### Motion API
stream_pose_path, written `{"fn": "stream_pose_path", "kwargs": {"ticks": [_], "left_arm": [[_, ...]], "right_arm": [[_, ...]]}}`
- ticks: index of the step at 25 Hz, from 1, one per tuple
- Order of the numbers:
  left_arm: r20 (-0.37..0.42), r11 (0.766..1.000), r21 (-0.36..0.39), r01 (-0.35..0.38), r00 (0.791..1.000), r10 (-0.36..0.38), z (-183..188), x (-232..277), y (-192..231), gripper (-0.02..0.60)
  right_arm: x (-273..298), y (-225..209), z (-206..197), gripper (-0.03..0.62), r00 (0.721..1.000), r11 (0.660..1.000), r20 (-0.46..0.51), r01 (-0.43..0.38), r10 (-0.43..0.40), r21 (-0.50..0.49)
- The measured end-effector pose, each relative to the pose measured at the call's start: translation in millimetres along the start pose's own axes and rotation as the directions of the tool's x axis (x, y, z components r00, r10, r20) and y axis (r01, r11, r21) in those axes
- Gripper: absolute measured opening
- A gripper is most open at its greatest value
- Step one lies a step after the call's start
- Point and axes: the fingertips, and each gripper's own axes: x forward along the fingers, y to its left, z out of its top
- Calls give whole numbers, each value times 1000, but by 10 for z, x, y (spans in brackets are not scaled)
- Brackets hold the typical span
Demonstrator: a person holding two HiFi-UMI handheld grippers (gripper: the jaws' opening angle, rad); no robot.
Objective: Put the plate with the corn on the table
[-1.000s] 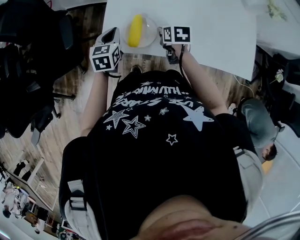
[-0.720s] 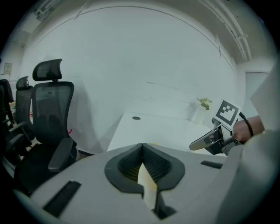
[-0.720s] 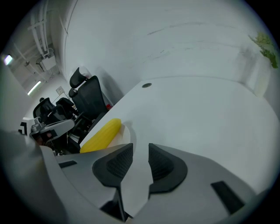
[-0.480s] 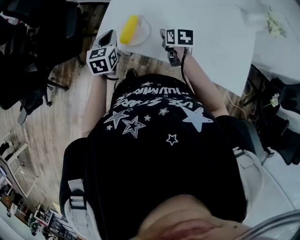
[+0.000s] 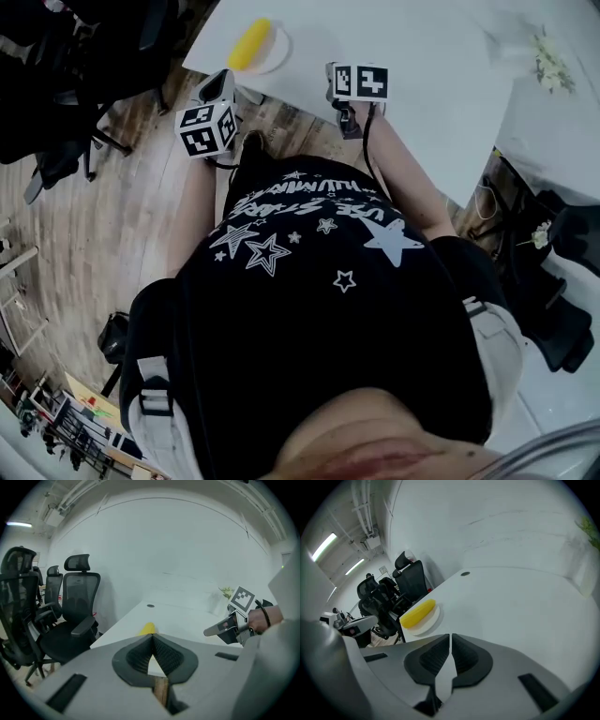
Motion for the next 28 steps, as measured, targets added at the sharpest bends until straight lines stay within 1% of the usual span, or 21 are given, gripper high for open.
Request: {"fn": "stream_pose_path", "kwargs": {"ticks": [7,11,13,16,18,22,26,28], "left_arm": [[14,995,-59,-82,996,83,-333,-493,-350,5],[5,986,-101,-131,991,132,-564,-802,-505,5],[1,981,-118,-155,988,156,-655,-963,-563,5],[0,972,-135,-191,981,193,-750,-1173,-632,5],[6,969,-134,-210,977,212,-791,-1318,-660,5],[24,958,-153,-242,968,248,-855,-1559,-621,5],[38,955,-169,-244,966,254,-881,-1719,-618,5],[52,956,-167,-242,966,253,-861,-1827,-631,5]], "right_arm": [[-238,83,-358,6,994,992,-23,-106,105,-63],[-354,200,-628,6,984,981,-68,-169,162,-100],[-402,264,-723,6,979,973,-76,-197,189,-118],[-460,339,-767,6,973,962,-67,-227,219,-151],[-504,414,-773,6,971,953,-56,-239,233,-187],[-568,639,-760,6,964,929,-35,-264,265,-257],[-662,895,-743,6,954,909,-3,-287,300,-302],[-732,1056,-727,6,944,889,21,-302,328,-344]]}}
